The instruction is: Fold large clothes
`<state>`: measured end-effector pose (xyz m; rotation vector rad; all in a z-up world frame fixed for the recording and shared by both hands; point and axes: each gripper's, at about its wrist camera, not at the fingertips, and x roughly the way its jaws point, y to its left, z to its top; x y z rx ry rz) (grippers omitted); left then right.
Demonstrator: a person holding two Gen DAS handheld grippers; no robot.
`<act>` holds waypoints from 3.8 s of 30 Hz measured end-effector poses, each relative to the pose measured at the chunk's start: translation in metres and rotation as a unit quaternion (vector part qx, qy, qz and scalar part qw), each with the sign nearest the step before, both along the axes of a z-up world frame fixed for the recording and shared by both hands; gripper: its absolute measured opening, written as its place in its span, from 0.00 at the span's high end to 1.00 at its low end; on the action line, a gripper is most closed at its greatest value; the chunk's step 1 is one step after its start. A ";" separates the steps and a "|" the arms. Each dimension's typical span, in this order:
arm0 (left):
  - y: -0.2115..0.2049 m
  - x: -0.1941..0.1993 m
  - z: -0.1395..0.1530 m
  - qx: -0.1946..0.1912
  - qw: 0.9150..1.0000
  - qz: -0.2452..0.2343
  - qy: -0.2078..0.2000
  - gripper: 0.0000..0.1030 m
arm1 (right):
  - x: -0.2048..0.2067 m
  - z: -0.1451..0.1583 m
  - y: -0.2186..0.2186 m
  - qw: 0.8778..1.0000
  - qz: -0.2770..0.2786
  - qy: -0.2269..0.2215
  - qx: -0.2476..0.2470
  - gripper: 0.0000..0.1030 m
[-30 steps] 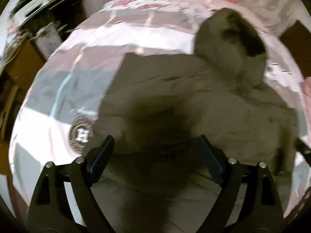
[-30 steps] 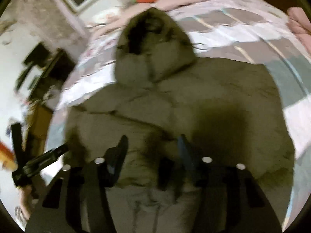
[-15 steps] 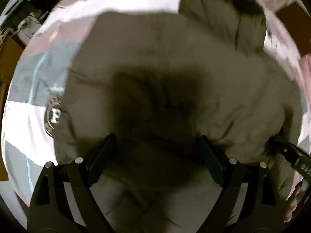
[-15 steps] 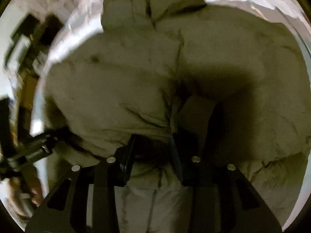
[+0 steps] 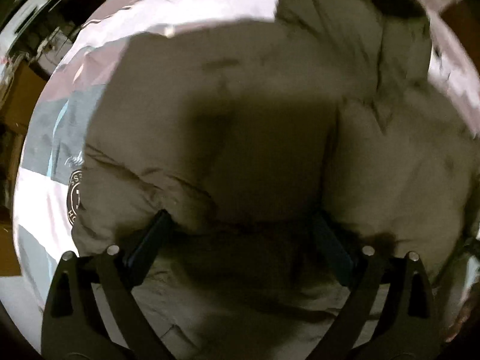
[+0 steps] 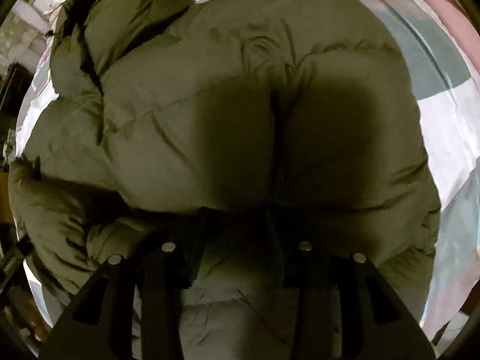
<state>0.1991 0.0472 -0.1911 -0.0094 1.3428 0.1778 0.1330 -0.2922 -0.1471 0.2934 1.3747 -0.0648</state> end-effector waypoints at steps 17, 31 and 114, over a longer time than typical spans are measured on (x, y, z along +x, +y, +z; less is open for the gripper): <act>-0.031 -0.047 -0.012 -0.015 0.993 -0.089 0.070 0.06 | -0.040 -0.006 0.103 0.982 0.186 -0.030 -0.017 0.53; 0.037 -0.094 -0.020 -0.103 0.983 -0.064 0.141 0.06 | -0.070 -0.006 0.020 0.972 0.169 0.111 -0.122 0.34; 0.011 -0.060 0.025 -0.010 0.998 -0.051 0.024 0.02 | 0.310 0.019 0.078 0.967 -0.016 -0.129 -0.217 0.98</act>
